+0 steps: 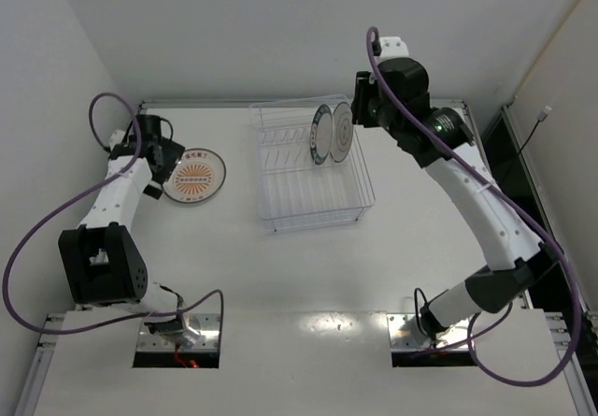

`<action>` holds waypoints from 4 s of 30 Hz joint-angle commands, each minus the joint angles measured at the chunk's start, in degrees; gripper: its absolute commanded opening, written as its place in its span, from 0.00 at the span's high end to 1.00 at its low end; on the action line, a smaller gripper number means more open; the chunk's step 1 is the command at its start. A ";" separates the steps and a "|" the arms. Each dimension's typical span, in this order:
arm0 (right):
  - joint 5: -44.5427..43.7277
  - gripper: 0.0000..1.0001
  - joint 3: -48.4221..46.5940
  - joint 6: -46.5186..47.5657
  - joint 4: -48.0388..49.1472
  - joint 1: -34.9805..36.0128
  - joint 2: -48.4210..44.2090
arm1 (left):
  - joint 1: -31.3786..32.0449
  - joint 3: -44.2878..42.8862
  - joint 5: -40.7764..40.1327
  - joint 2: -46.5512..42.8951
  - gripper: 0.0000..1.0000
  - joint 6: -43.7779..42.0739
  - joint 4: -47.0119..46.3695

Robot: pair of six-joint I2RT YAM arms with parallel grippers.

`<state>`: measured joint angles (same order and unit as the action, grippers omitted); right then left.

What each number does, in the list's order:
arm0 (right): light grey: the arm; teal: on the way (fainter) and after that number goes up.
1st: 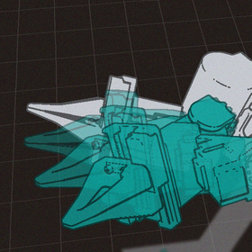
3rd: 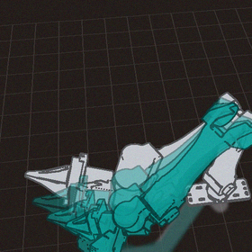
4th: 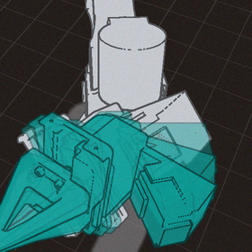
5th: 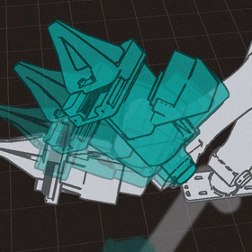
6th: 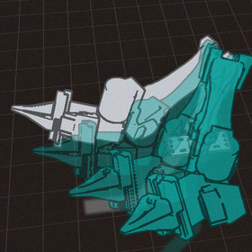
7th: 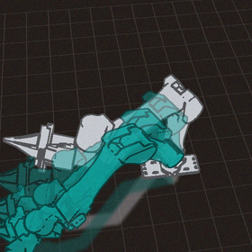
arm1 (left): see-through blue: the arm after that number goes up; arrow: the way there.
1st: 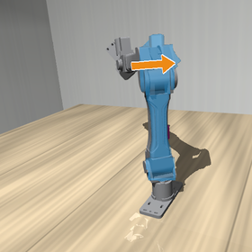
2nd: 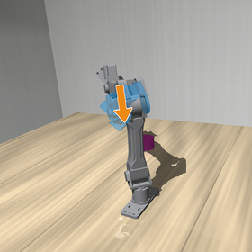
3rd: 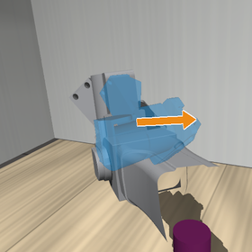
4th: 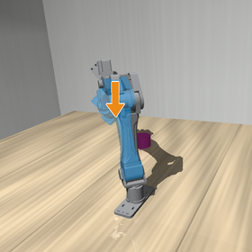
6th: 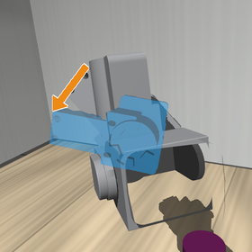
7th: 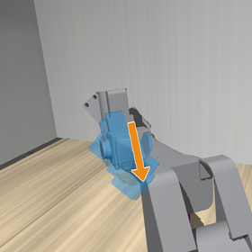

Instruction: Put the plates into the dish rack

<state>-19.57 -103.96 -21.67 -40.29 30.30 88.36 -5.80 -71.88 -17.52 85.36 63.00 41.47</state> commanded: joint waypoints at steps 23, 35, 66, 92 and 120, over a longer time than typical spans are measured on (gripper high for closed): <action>3.49 0.71 8.51 7.08 -10.77 -5.96 -10.13 | -5.18 37.69 8.11 2.44 0.42 21.81 -52.97; 2.87 0.71 11.33 7.08 -11.30 -5.96 -10.14 | -5.18 24.86 16.38 15.54 0.60 14.08 -54.92; 29.74 0.20 12.12 3.57 2.48 -7.89 -13.13 | -4.59 2.47 29.28 -0.72 1.00 19.09 -55.10; 60.54 0.24 22.14 -47.24 71.75 -13.96 14.29 | 12.13 -1.86 52.59 1.92 1.00 19.70 -56.07; -23.21 1.00 -16.33 -3.83 -1.36 4.32 25.26 | 5.72 -36.93 27.28 10.52 0.32 -8.33 14.86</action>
<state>-30.61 -114.50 -32.25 -37.45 32.73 109.23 -0.62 -107.68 14.46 93.30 58.35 46.33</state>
